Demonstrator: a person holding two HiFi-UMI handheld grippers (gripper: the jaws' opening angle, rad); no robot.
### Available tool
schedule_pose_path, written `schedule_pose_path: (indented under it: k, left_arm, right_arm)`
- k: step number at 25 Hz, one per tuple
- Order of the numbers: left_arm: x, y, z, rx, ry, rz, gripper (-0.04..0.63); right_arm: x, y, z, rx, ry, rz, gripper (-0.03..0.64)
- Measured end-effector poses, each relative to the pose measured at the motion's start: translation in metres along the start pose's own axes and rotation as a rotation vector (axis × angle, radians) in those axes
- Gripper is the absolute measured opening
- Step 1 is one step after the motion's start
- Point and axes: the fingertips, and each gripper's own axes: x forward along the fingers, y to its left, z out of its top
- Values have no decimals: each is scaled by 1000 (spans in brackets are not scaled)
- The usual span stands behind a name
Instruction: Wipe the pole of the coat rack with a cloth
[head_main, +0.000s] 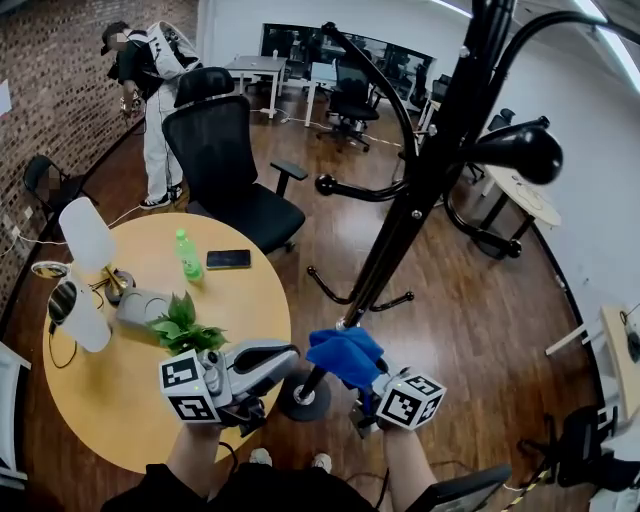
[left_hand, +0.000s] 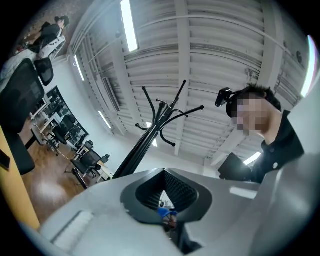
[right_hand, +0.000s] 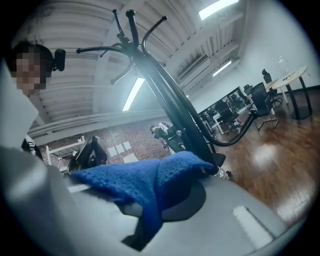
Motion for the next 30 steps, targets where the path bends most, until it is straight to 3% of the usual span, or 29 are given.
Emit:
schedule_pose_path:
  k: [3, 7, 11, 17, 20, 24, 30]
  left_arm:
    - [-4, 2, -2, -15, -4, -11, 0]
    - [-13, 13, -2, -30, -24, -3, 0]
    - [-9, 20, -2, -19, -54, 51, 0]
    - [27, 32, -21, 46, -91, 172, 0]
    - [34, 41, -41, 79, -129, 315, 0]
    - [41, 30, -57, 136, -218, 530, 0]
    - [42, -4, -84, 182, -230, 736, 0]
  right_arm:
    - [5, -20, 2, -2, -49, -63, 23]
    - [11, -27, 29, -85, -140, -116, 23]
    - [-3, -18, 68, -143, -250, -65, 23]
    - [-33, -33, 111, -165, -313, 104, 23]
    - [-52, -53, 114, -169, -268, 213, 23]
    - [-73, -88, 96, -201, -94, 329, 23]
    - [-71, -96, 54, -214, 95, 444, 23]
